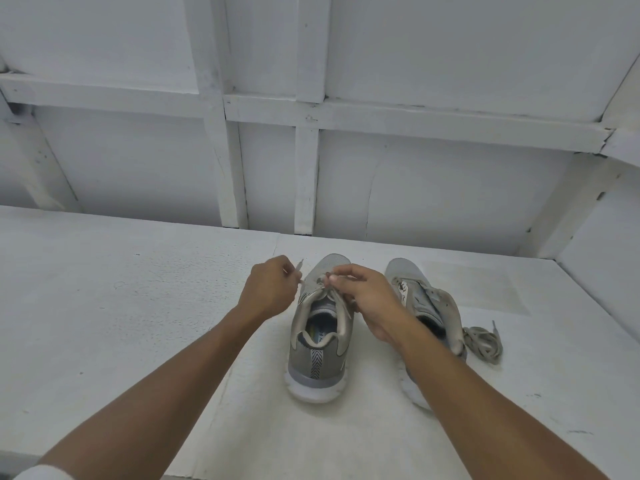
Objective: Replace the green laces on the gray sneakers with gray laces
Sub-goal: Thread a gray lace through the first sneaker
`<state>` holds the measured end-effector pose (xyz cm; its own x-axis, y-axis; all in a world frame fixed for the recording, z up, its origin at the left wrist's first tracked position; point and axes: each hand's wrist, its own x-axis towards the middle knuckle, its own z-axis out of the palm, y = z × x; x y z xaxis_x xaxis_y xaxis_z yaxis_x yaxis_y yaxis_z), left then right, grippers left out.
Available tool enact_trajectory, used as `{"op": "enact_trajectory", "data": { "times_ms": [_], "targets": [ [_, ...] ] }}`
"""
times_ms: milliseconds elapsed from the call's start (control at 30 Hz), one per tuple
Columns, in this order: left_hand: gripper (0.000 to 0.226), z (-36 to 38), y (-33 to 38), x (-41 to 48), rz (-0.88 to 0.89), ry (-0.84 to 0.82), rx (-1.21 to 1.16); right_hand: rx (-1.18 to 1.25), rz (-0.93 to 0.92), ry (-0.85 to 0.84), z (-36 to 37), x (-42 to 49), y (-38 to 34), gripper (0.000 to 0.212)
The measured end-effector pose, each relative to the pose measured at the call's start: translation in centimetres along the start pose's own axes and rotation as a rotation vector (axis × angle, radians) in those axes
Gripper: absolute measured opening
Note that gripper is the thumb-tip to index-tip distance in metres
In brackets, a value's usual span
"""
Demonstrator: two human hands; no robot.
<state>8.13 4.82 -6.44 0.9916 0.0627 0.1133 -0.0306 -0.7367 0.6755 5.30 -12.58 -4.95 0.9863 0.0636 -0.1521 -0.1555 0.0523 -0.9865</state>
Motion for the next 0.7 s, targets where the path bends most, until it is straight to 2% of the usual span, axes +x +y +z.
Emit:
{"op": "enact_trajectory", "data": {
  "times_ms": [133, 200, 367, 600, 700],
  "targets": [
    [0.014, -2.1, 2.5, 0.4, -0.007, -0.034, -0.305, 0.003, -0.051, 0.141, 0.9, 0.4, 1.2, 0.006],
    [0.013, -2.7, 3.8, 0.3, 0.039, -0.093, -0.347, -0.082, -0.079, 0.165, 1.2, 0.7, 1.6, 0.006],
    [0.014, -2.7, 5.5, 0.4, 0.101, -0.138, -0.222, -0.245, -0.143, 0.185, 1.3, 0.6, 1.5, 0.008],
    [0.012, -2.5, 5.2, 1.0, 0.160, -0.201, -0.200, -0.267, -0.151, 0.196, 1.4, 0.3, 1.3, 0.011],
    [0.017, -2.8, 4.2, 1.0, 0.268, -0.255, -0.045, -0.270, -0.126, 0.210, 1.4, 0.5, 1.4, 0.016]
  ]
}}
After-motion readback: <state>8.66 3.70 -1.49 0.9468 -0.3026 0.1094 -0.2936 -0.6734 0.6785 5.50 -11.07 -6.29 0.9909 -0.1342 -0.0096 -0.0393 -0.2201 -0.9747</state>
